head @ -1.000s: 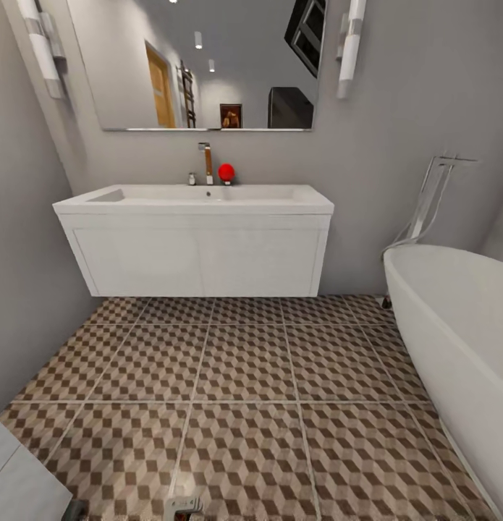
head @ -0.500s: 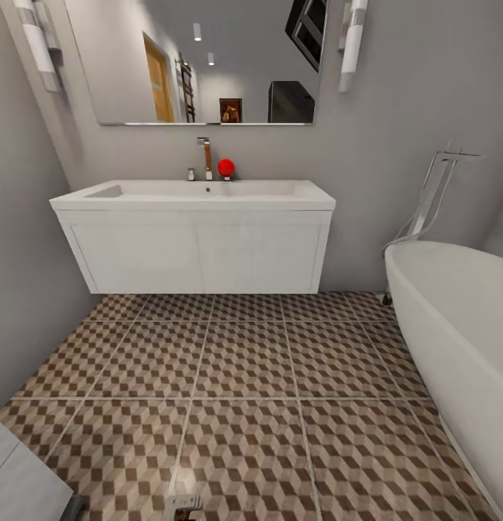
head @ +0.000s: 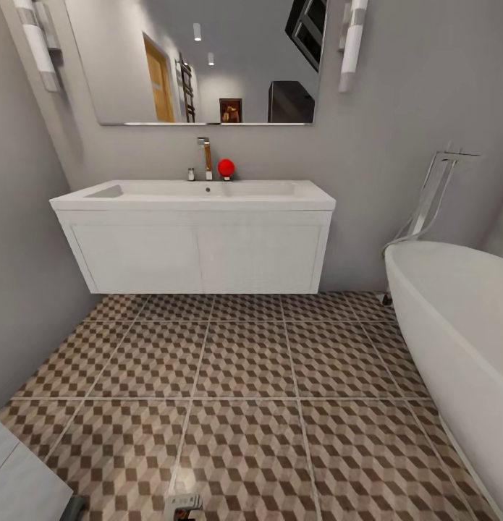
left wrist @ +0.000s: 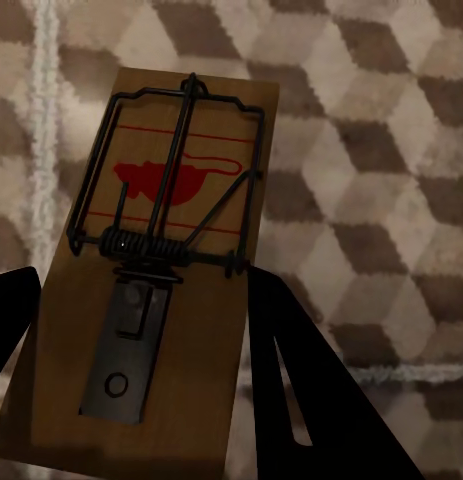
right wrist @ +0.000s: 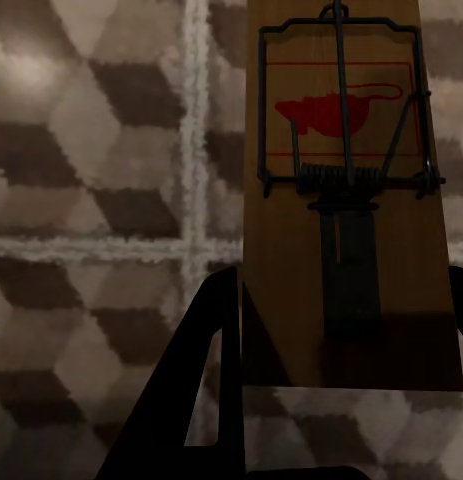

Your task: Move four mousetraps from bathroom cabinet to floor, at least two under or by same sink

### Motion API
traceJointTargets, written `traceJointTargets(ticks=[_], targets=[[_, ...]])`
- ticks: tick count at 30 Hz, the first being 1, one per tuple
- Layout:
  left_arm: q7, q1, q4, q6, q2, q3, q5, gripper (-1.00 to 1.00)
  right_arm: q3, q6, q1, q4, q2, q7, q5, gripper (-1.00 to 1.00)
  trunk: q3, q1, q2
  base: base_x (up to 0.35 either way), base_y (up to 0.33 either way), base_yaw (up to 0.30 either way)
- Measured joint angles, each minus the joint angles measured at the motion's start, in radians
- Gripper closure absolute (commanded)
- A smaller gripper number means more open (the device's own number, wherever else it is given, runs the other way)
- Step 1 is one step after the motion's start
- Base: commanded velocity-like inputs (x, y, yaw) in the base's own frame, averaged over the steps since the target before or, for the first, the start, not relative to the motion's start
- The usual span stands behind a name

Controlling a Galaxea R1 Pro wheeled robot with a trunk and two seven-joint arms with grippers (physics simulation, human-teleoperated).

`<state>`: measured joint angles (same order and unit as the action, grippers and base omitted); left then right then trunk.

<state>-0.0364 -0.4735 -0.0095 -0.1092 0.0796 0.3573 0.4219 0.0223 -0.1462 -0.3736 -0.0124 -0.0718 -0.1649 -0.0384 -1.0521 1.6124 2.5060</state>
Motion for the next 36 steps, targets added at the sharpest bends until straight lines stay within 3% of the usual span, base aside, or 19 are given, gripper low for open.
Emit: traceJointTargets(ticks=[5,9,17,21,26,36], targets=[[0.000,0.000,-0.004,0.000,-0.002,-0.002,0.000,1.00,-0.004,0.003,0.000,0.020,0.001,0.000,0.000,1.00,0.000,0.000,0.000,0.000,0.000,0.000],[-0.001,0.000,-0.007,0.001,-0.003,-0.004,-0.001,1.00,-0.005,0.021,0.000,0.093,0.004,-0.002,0.003,1.00,0.000,0.000,0.000,0.000,0.000,0.000],[-0.002,-0.001,-0.039,0.015,-0.009,0.000,-0.002,1.00,-0.008,0.198,-0.001,0.258,0.005,-0.010,0.004,1.00,0.000,0.000,0.000,0.000,0.000,0.000],[-0.002,-0.002,-0.094,0.065,-0.013,0.000,-0.003,1.00,-0.009,0.246,-0.001,0.316,0.005,-0.012,0.007,1.00,0.000,0.000,0.000,0.000,0.000,0.000],[-0.003,-0.006,-0.145,0.119,-0.026,0.002,-0.004,1.00,-0.010,0.244,-0.006,0.324,0.004,-0.014,0.011,1.00,0.000,0.000,0.000,0.000,0.000,0.000],[-0.003,-0.008,-0.167,0.124,-0.038,0.004,-0.006,1.00,-0.010,0.198,-0.008,0.320,-0.002,-0.026,0.010,1.00,0.000,0.000,0.000,0.000,0.000,0.000]])
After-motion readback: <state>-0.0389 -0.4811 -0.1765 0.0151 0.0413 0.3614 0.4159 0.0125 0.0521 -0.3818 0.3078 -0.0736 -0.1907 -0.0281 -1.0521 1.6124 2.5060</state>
